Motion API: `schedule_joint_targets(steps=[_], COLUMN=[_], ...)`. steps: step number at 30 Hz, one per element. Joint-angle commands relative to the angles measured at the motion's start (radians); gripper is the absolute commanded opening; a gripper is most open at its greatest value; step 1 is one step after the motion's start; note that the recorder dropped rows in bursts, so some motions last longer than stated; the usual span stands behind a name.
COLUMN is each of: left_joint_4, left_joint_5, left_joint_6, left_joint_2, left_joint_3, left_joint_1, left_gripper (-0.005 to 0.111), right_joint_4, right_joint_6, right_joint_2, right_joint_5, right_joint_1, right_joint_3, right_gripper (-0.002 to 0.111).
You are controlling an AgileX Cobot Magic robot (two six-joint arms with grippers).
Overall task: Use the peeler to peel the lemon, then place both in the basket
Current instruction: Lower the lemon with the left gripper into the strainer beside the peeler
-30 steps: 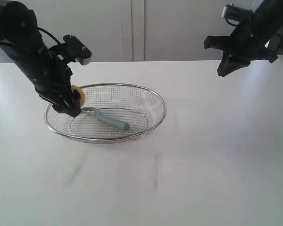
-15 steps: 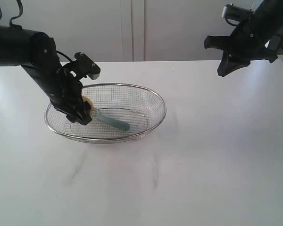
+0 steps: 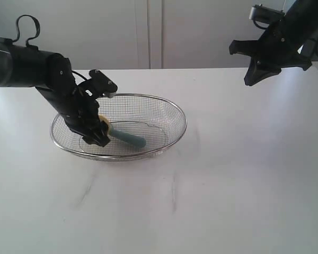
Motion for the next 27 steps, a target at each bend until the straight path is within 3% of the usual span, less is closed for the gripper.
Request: schedule_joint_targets(steps=[1,9,12,20,27], left_joint_4=[-0.015,-0.015,-0.015,-0.015,-0.015], left_joint_5=[-0.005,-0.015,-0.015,-0.015,-0.017], left_joint_6=[-0.008,-0.008,-0.008,-0.008,-0.008], left_joint_2=[0.004,0.004,0.004,0.004,0.004], left_joint_3=[-0.007,-0.007,-0.007,-0.007,-0.007], left_joint_1=[-0.004,-0.004,-0.004,-0.004,-0.004], left_gripper=[0.0,0.003,0.017,0.072,0.075], right_joint_4=[0.0,0.0,0.0,0.0,0.0], right_joint_6=[0.0,0.0,0.0,0.0,0.0], right_joint_2=[-0.011,-0.011,-0.011,-0.011,-0.011], right_joint_5=[-0.003,-0.003,-0.003,-0.003,-0.003], right_joint_1=[-0.006,-0.006,-0.006,-0.006,-0.006], right_joint_3=[-0.007,-0.007,-0.007,-0.007,-0.007], right_gripper=[0.0,0.0,0.0,0.0,0.0])
